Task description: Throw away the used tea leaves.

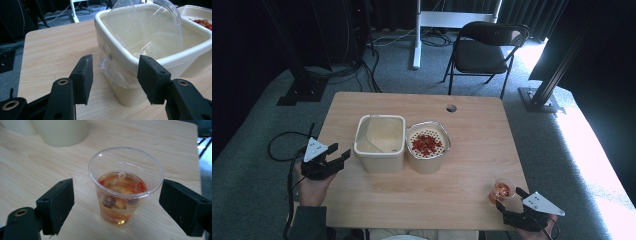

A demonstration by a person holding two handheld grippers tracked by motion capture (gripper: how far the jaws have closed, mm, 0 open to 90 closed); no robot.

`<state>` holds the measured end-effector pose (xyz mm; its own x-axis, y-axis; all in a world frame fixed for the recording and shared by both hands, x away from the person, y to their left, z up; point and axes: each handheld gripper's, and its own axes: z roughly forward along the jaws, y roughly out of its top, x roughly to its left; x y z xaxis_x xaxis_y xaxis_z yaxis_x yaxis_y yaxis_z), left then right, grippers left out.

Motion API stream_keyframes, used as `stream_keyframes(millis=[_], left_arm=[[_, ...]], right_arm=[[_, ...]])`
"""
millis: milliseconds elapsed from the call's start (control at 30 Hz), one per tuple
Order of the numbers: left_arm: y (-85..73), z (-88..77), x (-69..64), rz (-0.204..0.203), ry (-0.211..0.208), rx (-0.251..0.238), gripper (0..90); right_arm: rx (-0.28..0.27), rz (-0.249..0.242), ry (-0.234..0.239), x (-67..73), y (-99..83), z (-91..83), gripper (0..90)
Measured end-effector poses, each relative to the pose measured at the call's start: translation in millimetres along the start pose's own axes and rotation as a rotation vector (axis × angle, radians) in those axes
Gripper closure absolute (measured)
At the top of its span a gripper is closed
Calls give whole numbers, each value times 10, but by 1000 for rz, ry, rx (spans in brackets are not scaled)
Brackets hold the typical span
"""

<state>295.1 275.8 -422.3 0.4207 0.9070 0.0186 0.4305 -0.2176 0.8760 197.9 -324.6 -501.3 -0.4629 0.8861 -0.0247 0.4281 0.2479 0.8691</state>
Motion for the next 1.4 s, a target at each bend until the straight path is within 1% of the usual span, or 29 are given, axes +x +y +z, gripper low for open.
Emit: stream_keyframes(millis=[67,167,200,300,367,467,533,600,667,933,1067,1400], left_arm=[[-13,4,1,-3,0,-1,475],[-39,4,10,-8,2,2,476],[-49,2,11,-8,2,3,476],[-79,2,8,-10,3,5,476],[-102,4,10,-14,2,7,476],[-138,12,15,-19,1,11,476],[-149,15,13,-22,0,15,476],[-174,31,9,-21,-3,22,476],[-192,46,4,-24,-6,26,476],[-232,91,-27,-20,-14,30,476],[-262,119,-51,-12,-22,34,476],[-348,188,-78,-14,-35,40,476]], right_arm=[[-6,-1,2,-22,-11,41,129],[-1,-3,4,-45,-17,94,133],[-3,1,15,-83,-21,163,146],[-18,10,35,-136,-22,247,199],[-32,19,59,-163,-17,293,227],[-37,10,68,-182,-11,361,260],[-37,14,74,-188,-9,380,262],[-45,17,84,-207,6,438,286],[-47,13,85,-213,13,455,288],[-64,17,93,-233,91,624,303],[-63,12,97,-229,153,732,301],[-57,17,102,-218,288,961,283]])
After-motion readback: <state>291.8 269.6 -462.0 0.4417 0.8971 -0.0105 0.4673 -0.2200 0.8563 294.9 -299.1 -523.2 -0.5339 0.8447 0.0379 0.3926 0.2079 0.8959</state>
